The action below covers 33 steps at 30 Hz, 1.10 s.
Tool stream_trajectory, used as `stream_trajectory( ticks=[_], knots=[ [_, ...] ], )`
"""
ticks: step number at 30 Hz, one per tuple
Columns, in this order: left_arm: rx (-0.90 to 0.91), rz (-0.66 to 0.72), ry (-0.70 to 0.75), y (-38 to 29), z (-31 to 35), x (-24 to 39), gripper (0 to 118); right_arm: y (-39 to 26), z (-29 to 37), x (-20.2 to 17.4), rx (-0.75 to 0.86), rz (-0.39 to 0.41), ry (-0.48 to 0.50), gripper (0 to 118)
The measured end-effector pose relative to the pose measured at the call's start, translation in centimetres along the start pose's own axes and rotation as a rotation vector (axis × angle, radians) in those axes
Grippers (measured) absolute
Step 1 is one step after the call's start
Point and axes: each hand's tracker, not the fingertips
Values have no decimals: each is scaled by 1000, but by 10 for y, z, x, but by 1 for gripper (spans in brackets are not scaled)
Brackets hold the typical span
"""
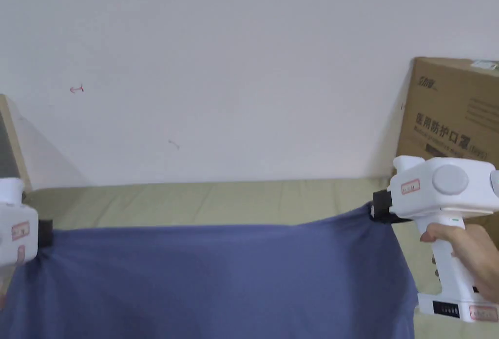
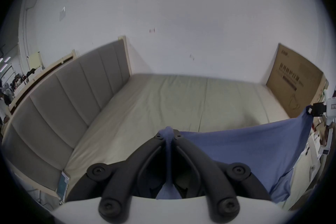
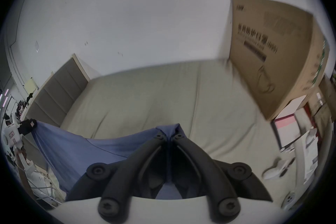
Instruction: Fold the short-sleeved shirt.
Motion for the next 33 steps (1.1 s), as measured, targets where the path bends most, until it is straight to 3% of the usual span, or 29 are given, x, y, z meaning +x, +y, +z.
stream_trajectory(
  ticks=[5,9,14,18,23,26,29,33],
  knots=[
    [112,-48,1,75,34,19,2,55,78,-9,128,-33,-24,3],
    [185,-2,-8,145,53,30,2,112,125,-23,234,-45,-83,3],
    [304,-81,59,219,80,45,2,181,180,-46,377,-45,-113,3],
    [391,-1,26,269,98,40,2,229,228,-59,486,-97,-112,3],
    [464,9,20,308,118,36,2,257,264,-73,552,-66,-151,3],
    [485,9,28,284,107,38,2,255,259,-70,567,-80,-138,3],
    [422,-30,54,281,89,36,2,247,225,-62,490,-46,-146,3],
    [283,-4,46,225,-7,34,2,205,149,-46,356,-73,-142,3]
  ],
)
